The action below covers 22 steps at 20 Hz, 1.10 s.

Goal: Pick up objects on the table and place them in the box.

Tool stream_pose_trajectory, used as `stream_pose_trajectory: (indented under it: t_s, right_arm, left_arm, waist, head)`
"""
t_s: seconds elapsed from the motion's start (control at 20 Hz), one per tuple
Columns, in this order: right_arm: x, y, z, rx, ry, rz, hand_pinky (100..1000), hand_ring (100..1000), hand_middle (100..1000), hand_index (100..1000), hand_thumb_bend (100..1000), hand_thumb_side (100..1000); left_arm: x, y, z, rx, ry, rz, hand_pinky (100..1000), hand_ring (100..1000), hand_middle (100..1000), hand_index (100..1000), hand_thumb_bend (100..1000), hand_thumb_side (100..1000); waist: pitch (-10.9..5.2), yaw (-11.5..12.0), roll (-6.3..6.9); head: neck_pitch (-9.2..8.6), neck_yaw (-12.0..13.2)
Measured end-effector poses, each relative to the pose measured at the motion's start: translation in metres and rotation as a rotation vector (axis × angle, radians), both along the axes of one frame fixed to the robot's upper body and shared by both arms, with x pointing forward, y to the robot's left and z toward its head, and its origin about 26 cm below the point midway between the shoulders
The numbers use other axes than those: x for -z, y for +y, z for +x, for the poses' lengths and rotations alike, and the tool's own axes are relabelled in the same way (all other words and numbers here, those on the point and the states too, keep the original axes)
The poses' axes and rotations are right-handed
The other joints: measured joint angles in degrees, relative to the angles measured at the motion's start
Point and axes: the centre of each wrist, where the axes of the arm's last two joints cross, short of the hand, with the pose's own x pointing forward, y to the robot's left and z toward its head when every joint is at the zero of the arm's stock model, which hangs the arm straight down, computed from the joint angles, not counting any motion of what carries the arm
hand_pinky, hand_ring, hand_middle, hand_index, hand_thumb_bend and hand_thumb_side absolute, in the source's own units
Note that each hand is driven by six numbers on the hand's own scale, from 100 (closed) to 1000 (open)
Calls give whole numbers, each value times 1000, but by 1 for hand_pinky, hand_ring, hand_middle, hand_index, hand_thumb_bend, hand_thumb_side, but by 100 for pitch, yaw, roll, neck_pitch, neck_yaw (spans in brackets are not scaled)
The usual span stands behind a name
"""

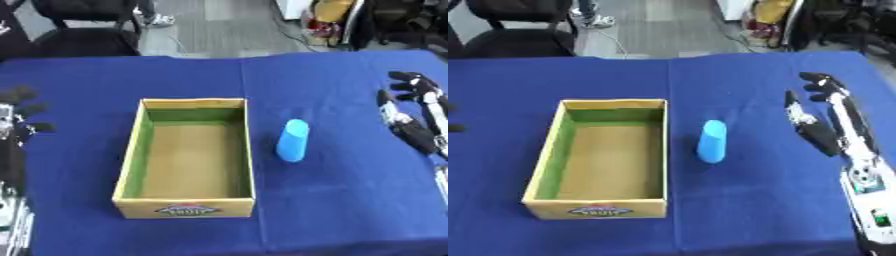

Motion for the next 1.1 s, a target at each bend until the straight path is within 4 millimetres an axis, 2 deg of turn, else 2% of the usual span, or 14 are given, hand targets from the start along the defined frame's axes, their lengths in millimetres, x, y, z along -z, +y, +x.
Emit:
stream_pose_trajectory:
  t_s: [0.2,0.65,0.95,1.0,1.1]
  right_arm:
    - [-6,3,-2,4,12,-143,766,819,850,886,251,668]
    - [-15,8,2,-31,3,-195,767,820,852,890,275,672]
    - [-30,14,19,-154,24,-279,772,825,860,906,358,676]
    - [-31,14,22,-178,35,-298,773,829,866,912,406,688]
    - [-34,16,30,-223,56,-329,776,837,873,917,435,694]
  left_arm:
    - [0,-1,0,5,1,1,556,719,791,877,521,1000]
    - [0,-1,0,9,4,2,556,717,790,875,520,1000]
    - [0,-2,0,15,6,3,557,716,790,874,519,1000]
    - [1,-2,0,18,8,3,557,716,790,874,518,1000]
    - [1,-3,1,22,10,4,557,716,790,874,517,1000]
  waist:
    - [0,1,0]
    - [0,19,0]
    - [-9,42,-6]
    - [-13,52,-7]
    - [-21,54,-8]
  head:
    - [0,5]
    - [0,7]
    - [0,6]
    - [0,6]
    - [0,6]
